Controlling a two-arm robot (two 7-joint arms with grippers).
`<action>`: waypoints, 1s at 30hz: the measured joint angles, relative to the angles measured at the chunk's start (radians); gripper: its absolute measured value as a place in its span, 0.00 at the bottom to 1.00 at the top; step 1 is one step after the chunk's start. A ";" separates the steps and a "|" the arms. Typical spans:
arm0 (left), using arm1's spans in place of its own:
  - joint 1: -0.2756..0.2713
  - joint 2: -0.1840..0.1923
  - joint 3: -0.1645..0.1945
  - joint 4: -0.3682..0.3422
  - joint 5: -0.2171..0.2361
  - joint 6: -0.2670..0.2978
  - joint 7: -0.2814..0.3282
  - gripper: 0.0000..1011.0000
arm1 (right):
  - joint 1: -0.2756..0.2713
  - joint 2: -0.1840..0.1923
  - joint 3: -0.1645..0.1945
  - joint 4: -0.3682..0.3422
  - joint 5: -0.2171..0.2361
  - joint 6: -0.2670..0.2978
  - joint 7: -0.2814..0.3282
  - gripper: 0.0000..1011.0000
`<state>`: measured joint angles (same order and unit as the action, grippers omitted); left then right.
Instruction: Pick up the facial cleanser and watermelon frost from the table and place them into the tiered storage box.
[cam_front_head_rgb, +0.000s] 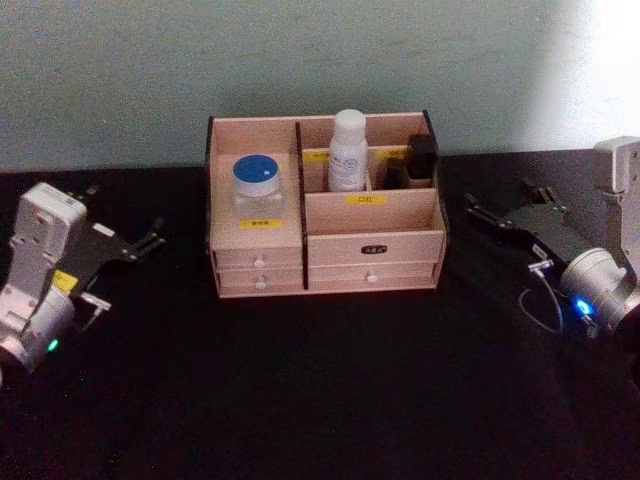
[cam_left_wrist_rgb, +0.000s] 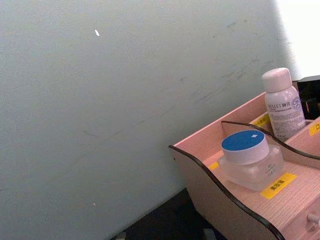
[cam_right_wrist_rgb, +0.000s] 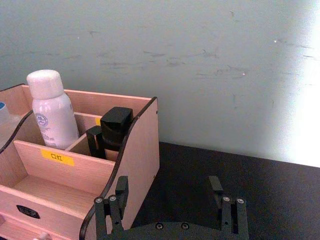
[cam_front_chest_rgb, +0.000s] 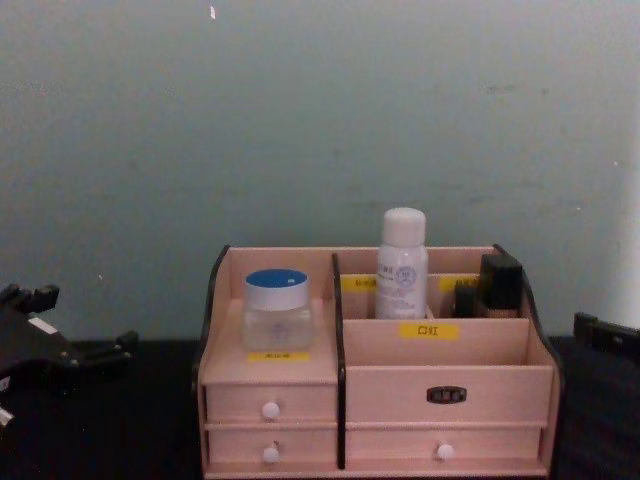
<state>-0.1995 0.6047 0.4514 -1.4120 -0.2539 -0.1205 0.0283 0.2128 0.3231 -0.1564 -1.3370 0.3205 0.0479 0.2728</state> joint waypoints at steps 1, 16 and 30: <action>0.000 0.000 0.000 0.000 0.000 0.000 0.000 0.99 | 0.000 0.000 0.000 0.000 0.000 0.000 0.000 0.99; 0.000 0.000 0.000 0.000 0.000 0.000 0.000 0.99 | 0.000 0.000 0.000 0.000 0.000 0.000 0.000 0.99; 0.000 0.000 0.000 0.000 0.000 0.000 0.000 0.99 | 0.000 0.000 0.000 0.000 0.000 0.000 0.000 0.99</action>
<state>-0.1995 0.6047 0.4514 -1.4120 -0.2539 -0.1205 0.0282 0.2129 0.3230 -0.1564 -1.3369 0.3204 0.0480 0.2728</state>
